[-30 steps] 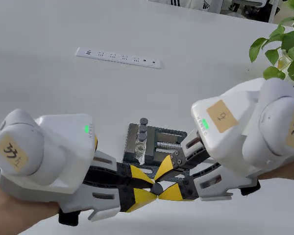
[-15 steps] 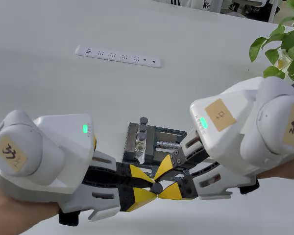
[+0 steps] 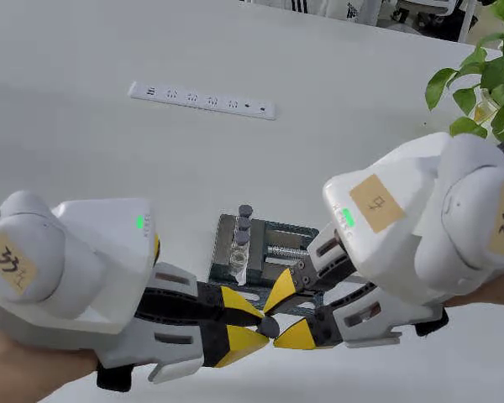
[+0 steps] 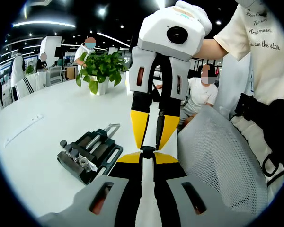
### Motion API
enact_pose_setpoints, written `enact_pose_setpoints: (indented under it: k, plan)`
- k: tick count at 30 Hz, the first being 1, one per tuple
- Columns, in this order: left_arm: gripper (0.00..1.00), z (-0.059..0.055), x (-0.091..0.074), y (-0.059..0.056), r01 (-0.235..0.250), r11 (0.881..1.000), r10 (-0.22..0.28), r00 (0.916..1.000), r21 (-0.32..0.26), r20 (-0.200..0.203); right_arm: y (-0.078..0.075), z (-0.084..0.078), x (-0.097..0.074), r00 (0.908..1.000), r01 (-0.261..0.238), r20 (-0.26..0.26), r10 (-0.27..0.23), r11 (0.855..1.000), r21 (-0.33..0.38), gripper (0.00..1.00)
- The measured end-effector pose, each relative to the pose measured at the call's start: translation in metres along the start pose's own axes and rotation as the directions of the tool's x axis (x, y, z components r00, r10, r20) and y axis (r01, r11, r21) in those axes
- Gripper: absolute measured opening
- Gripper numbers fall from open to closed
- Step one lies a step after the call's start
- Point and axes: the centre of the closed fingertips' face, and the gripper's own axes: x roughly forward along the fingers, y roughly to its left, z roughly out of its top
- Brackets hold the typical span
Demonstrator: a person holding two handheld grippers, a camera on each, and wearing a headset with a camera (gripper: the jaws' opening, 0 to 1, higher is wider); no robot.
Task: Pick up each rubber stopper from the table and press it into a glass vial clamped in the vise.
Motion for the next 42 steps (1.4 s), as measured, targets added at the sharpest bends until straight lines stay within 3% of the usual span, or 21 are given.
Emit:
enact_pose_setpoints:
  k: [13,22,25,28,31,38,42]
  plan:
    - [0.04,-0.001,0.001,-0.001,0.003,1.0,-0.003,1.0,-0.014,0.009,0.0,0.0,0.0,1.0,-0.002,-0.009,0.002,0.999,0.045,0.05]
    - [0.06,-0.008,0.001,0.005,-0.036,0.999,0.036,0.9993,-0.035,0.008,-0.004,-0.007,0.005,0.9995,-0.004,-0.031,0.005,0.999,0.053,0.05]
    - [0.16,-0.012,-0.002,0.013,-0.071,0.997,0.071,0.9975,-0.038,0.001,-0.008,-0.011,0.004,0.9991,0.002,-0.042,0.0,0.999,0.054,0.05]
    - [0.19,-0.015,-0.006,0.019,-0.099,0.994,0.099,0.995,-0.054,0.003,-0.013,-0.015,0.003,0.9989,0.008,-0.048,-0.005,0.998,0.06,0.05]
    - [0.33,-0.019,-0.008,0.027,-0.147,0.987,0.147,0.9891,-0.071,0.0,-0.017,-0.019,0.004,0.9981,0.012,-0.061,-0.008,0.998,0.061,0.05]
    - [0.59,-0.03,-0.01,0.045,-0.239,0.968,0.238,0.9709,-0.07,-0.022,-0.029,-0.027,0.006,0.9969,0.02,-0.077,-0.015,0.997,0.073,0.05]
    - [0.74,-0.031,-0.012,0.053,-0.288,0.957,0.288,0.9577,-0.047,-0.008,-0.037,-0.032,0.008,0.9959,0.021,-0.089,-0.014,0.997,0.078,0.05]
